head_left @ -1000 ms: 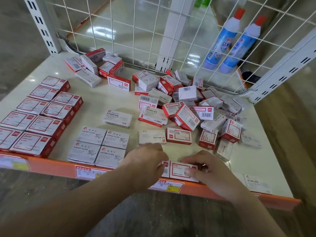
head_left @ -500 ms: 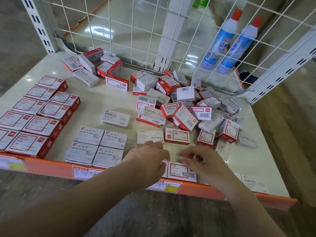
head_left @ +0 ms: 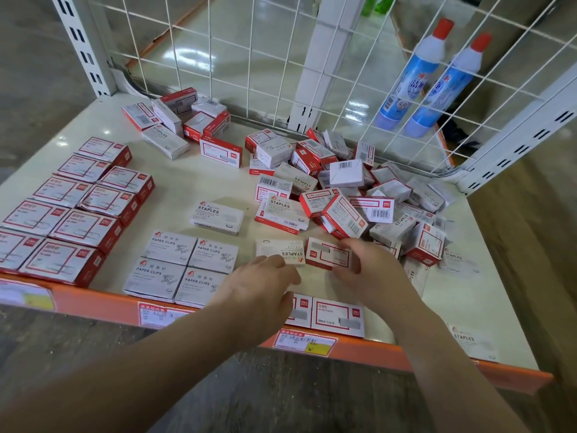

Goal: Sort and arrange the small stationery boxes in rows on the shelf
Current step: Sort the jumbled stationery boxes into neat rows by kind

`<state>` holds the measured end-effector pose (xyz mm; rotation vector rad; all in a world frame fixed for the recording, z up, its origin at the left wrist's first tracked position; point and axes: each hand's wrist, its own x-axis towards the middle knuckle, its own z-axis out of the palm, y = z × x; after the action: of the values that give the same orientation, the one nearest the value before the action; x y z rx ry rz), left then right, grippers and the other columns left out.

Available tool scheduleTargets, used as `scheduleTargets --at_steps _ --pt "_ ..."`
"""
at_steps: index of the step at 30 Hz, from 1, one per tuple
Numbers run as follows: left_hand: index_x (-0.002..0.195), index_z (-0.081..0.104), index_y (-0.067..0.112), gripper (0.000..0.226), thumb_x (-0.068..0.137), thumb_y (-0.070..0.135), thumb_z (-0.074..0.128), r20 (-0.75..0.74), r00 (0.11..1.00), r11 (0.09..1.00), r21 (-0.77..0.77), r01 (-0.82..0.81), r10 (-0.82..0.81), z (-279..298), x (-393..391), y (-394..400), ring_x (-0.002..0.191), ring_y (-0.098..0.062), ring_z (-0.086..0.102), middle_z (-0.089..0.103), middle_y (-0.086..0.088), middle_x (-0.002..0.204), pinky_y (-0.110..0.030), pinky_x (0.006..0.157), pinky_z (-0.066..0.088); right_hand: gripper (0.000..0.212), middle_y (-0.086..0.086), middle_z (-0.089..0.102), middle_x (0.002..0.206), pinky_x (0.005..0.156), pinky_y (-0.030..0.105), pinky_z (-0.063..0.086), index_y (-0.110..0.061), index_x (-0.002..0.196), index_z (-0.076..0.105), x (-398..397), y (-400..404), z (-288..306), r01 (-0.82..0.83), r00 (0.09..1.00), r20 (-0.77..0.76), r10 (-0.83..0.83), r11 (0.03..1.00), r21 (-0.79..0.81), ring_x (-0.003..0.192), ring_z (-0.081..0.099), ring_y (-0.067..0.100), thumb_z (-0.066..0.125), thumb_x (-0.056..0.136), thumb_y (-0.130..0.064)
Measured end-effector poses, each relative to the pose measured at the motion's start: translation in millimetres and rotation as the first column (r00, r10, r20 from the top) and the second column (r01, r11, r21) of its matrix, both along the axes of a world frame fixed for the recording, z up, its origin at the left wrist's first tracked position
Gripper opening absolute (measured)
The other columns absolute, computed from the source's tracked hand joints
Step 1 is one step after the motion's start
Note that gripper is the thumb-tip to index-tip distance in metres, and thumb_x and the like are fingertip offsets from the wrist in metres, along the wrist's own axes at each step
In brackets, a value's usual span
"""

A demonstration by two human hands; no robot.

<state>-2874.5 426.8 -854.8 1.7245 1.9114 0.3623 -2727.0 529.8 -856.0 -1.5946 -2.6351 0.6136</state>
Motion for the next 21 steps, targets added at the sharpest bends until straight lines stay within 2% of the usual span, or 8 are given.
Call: scheduleTargets --at_steps 2,5,10,14,17,21 --pt "0.127 0.047 0.031 0.031 0.096 0.031 0.042 0.006 1.0 1.0 0.006 -0.007 0.007 -0.4 -0.6 0.2 0.119 -0.008 0.041 0.046 0.012 0.131 -0.023 0.096 0.041 0.027 -0.012 0.055 0.101 0.063 0.009 0.034 -0.024 0.116 0.052 2.2 -0.9 3.5 0.01 1.0 -0.001 -0.01 1.0 -0.026 0.087 0.045 0.003 0.058 0.089 -0.024" --pt "0.126 0.048 0.031 0.031 0.096 0.031 0.041 0.004 1.0 1.0 0.019 -0.013 0.013 0.0 -1.5 1.0 0.117 -0.008 0.042 0.047 0.012 0.128 -0.022 0.094 0.041 0.03 -0.011 0.057 0.104 0.071 0.013 0.038 -0.024 0.117 0.053 5.2 -2.6 5.8 0.037 0.999 -0.005 -0.037 0.998 -0.047 0.087 0.045 0.003 0.061 0.088 -0.025" --pt "0.125 0.048 0.031 0.029 0.097 0.031 0.041 0.012 0.999 0.999 0.027 -0.03 0.029 0.4 -3.3 1.0 0.115 -0.007 0.043 0.048 0.012 0.126 -0.02 0.092 0.041 0.027 -0.014 0.054 0.094 0.071 0.015 0.042 -0.026 0.11 0.052 7.1 -0.6 6.6 0.066 0.997 0.055 -0.061 0.993 -0.095 0.084 0.049 0.004 0.064 0.086 -0.027" --pt "0.125 0.049 0.031 0.03 0.096 0.031 0.042 0.016 0.998 0.997 0.049 -0.065 0.065 -0.1 -7.5 0.7 0.113 -0.007 0.045 0.049 0.012 0.127 -0.022 0.092 0.044 0.023 -0.021 0.051 0.083 0.059 0.008 0.037 -0.03 0.101 0.05 9.8 -2.5 7.4 0.09 0.995 -0.019 -0.093 0.987 -0.134 0.072 0.05 -0.003 0.066 0.084 -0.027" --pt "0.126 0.049 0.029 0.031 0.095 0.03 0.044 0.046 0.992 0.991 0.065 -0.118 0.115 3.2 -12.1 2.9 0.108 -0.008 0.047 0.051 0.011 0.122 -0.027 0.09 0.047 0.024 -0.021 0.051 0.084 0.062 0.009 0.039 -0.033 0.096 0.047 11.5 -6.6 13.6 0.062 0.992 -0.102 -0.071 0.994 -0.09 0.073 0.05 -0.006 0.067 0.084 -0.027" --pt "0.127 0.05 0.026 0.033 0.096 0.034 0.042 0.055 0.985 0.979 0.109 -0.171 0.166 8.3 -19.7 7.9 0.102 -0.008 0.049 0.054 0.009 0.117 -0.025 0.086 0.047 0.028 -0.025 0.049 0.081 0.06 0.009 0.037 -0.036 0.1 0.046 7.2 -16.0 29.3 0.015 0.984 -0.176 -0.025 0.998 -0.058 0.075 0.051 -0.004 0.067 0.083 -0.031"
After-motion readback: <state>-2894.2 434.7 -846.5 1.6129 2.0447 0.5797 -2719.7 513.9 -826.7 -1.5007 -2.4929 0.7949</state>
